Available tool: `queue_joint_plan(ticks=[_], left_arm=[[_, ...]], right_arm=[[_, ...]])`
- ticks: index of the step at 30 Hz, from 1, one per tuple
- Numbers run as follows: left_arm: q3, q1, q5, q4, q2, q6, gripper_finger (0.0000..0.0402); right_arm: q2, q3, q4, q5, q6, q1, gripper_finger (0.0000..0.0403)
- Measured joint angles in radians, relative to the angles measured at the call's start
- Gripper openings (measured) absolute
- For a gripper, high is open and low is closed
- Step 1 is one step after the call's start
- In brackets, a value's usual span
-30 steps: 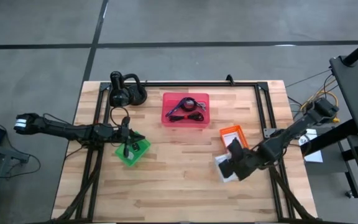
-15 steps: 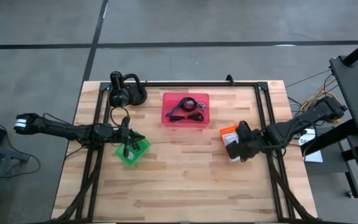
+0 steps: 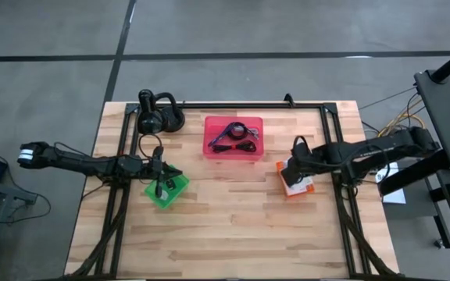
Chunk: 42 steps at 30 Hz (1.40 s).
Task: Pick and place items into bin
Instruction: Put the card reader box into the orange bin
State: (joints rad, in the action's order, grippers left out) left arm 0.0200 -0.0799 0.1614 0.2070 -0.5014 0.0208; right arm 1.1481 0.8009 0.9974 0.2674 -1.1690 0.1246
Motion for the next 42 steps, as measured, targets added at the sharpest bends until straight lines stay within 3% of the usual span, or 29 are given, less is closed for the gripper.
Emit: queue_joint_plan(ticks=[3, 14, 30, 34, 42], left_arm=[[0.000, 0.000, 0.000, 0.000, 0.000, 0.000, 0.0000], [0.000, 0.000, 0.000, 0.001, 0.000, 0.000, 0.0000], [0.000, 0.000, 0.000, -0.006, 0.000, -0.001, 0.0000], [0.000, 0.000, 0.000, -0.006, 0.000, -0.001, 0.0000], [0.000, 0.000, 0.000, -0.006, 0.000, -0.001, 0.0000]], right_arm=[[0.001, -0.029, -0.015, -0.040, 0.001, -0.018, 0.0196], [0.014, -0.034, -0.084, -0.033, 0.044, -0.029, 0.0199], [0.053, -0.035, -0.084, -0.034, 0.054, -0.034, 0.0351], [0.053, -0.035, -0.092, -0.090, 0.065, -0.033, 0.0360], [0.051, -0.005, -0.091, -0.085, 0.085, -0.033, 0.0357]])
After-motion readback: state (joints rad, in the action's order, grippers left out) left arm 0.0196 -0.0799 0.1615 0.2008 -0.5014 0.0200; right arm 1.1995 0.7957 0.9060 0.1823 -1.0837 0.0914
